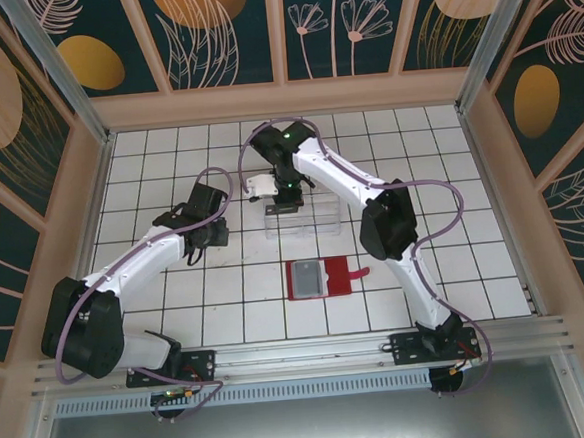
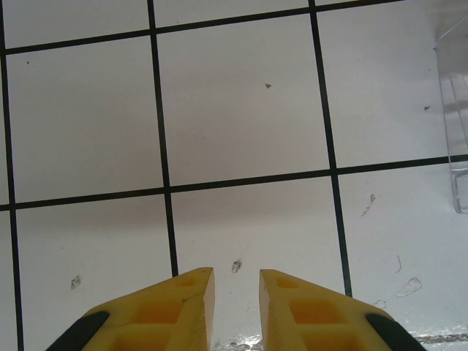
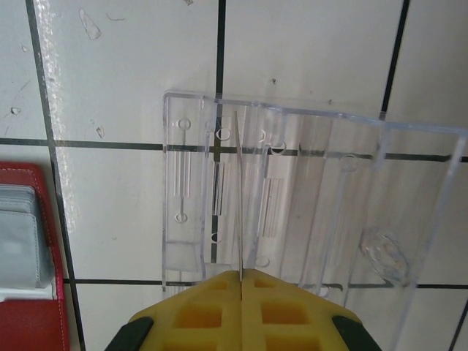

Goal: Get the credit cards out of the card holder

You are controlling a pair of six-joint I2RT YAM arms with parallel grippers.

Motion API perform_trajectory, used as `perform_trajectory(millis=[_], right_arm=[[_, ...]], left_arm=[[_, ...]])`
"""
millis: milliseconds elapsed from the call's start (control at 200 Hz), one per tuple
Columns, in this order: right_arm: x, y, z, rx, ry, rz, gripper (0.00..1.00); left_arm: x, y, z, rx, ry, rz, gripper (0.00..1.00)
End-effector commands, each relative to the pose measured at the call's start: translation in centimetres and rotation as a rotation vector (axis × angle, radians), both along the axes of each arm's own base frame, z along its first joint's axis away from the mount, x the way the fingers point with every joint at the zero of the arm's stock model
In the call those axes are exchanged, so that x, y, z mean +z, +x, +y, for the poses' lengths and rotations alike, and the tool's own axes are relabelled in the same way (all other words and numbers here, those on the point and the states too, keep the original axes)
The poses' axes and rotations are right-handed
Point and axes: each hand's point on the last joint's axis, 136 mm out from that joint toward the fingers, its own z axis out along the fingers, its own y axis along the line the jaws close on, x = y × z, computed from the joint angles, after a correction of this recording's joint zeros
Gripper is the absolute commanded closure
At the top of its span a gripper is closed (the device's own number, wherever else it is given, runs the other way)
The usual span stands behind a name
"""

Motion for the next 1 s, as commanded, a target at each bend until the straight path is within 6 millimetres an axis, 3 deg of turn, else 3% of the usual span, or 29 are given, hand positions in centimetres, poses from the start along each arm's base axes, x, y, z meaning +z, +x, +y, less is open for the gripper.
perform_trajectory(millis=[0,671,896,991], right_arm=[[-1.9,-0.8,-0.5,0.027,-0.042,0.053,1.00],[-3.9,-0.8,-0.3,0.027,-0.045,0.084,1.00],[-3.3,-0.3,0.0,0.023,-0.037,0.052,0.81],[-2.9,0.0,0.1,0.017,-0.031,0.030,0.77]], left_arm=[[0.2,0.3,0.3,-0.003,0.011,-0.001,0.76],[0.3,0.4,0.1,-0.007,-0.004,-0.001,0.76],[0.2,0.3,0.3,-0.004,0.006,-0.001,0.76],[0.1,0.3,0.3,-0.005,0.004,0.002,0.76]])
